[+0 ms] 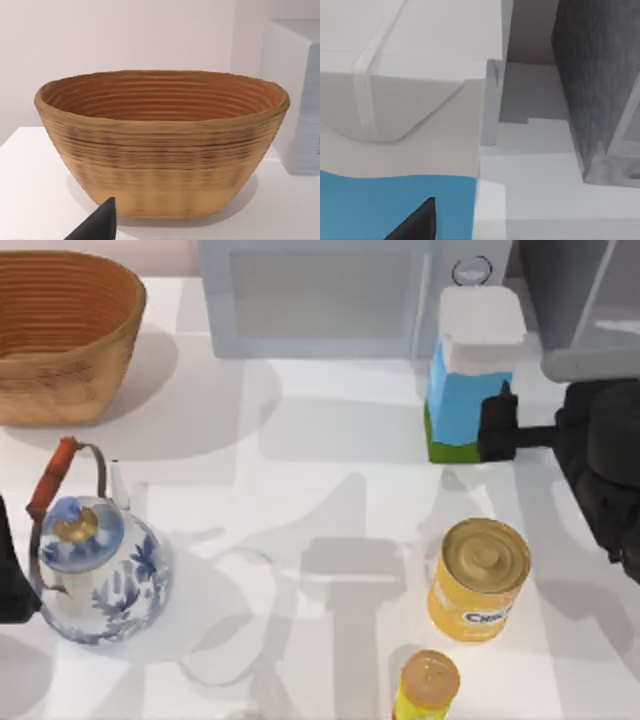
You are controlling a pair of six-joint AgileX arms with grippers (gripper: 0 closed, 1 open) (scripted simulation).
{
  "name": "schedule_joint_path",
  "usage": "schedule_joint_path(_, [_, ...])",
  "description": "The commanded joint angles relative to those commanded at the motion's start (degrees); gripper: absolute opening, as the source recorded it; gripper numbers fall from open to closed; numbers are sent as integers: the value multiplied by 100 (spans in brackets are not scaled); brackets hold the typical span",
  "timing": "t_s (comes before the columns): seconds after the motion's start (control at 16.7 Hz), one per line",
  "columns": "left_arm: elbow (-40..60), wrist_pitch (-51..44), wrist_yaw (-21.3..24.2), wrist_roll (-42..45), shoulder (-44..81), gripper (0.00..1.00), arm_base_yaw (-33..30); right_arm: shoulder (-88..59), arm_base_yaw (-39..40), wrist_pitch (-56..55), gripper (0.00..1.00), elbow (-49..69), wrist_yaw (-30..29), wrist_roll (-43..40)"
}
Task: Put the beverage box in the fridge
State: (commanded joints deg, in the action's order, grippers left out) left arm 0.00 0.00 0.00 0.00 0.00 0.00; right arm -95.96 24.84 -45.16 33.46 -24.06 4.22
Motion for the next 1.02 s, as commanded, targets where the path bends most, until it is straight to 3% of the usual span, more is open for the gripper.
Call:
schedule_joint_path(0.42, [0, 0, 0, 0, 0, 100, 0, -2190, 660, -1466, 100, 1112, -835, 371])
schedule_joint_path(1.02, [0, 0, 0, 0, 0, 100, 0, -2372, 650, -1438, 100, 1277, -835, 394])
